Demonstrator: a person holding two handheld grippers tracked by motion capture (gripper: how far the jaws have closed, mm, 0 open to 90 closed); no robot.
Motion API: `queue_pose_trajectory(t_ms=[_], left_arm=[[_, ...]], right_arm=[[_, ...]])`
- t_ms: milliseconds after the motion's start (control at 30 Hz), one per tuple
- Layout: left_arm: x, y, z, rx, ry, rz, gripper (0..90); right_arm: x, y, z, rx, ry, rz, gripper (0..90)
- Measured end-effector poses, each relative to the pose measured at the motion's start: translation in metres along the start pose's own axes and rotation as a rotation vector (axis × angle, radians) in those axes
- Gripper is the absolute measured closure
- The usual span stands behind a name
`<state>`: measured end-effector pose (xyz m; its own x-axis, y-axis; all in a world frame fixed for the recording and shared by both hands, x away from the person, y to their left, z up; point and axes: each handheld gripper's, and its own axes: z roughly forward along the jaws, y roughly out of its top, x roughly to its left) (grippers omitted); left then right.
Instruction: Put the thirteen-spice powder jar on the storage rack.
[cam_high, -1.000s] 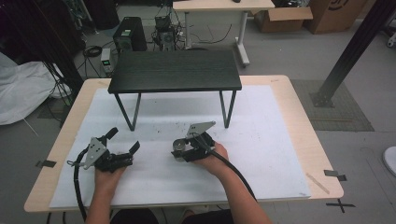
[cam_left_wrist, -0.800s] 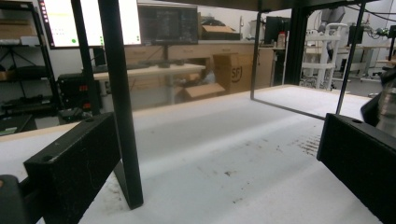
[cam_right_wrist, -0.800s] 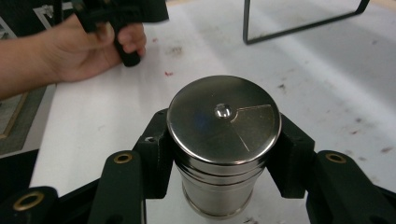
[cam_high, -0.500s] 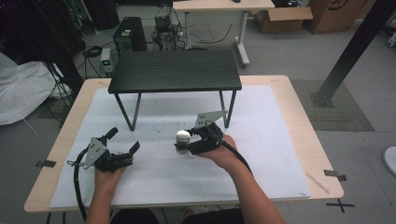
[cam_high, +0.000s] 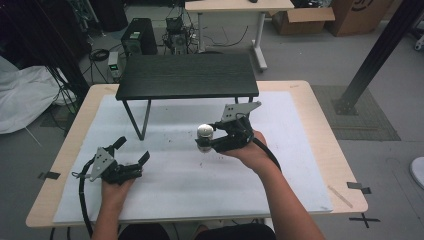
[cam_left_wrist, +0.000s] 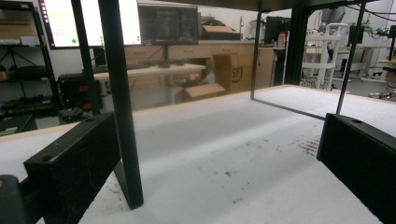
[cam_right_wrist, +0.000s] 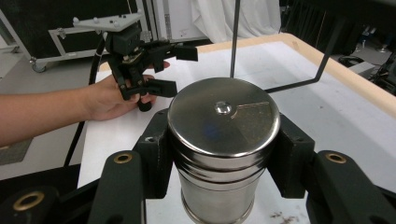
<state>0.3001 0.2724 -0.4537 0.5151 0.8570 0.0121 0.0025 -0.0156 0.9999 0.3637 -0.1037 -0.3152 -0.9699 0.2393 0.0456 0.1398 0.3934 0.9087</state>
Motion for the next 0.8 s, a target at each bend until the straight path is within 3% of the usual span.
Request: queue_pose_trajectory(t_ms=[133, 800], left_arm=[[0.0, 0.0, 0.0, 0.0, -0.001, 0.001, 0.2], [0.0, 0.0, 0.0, 0.0, 0.0, 0.002, 0.2]], right_arm=[[-0.003, 0.009, -0.007, 0.017, -0.007, -0.014, 49.2], [-0.022, 0.059, -0.042, -0.019, -0.07, -0.015, 49.2]])
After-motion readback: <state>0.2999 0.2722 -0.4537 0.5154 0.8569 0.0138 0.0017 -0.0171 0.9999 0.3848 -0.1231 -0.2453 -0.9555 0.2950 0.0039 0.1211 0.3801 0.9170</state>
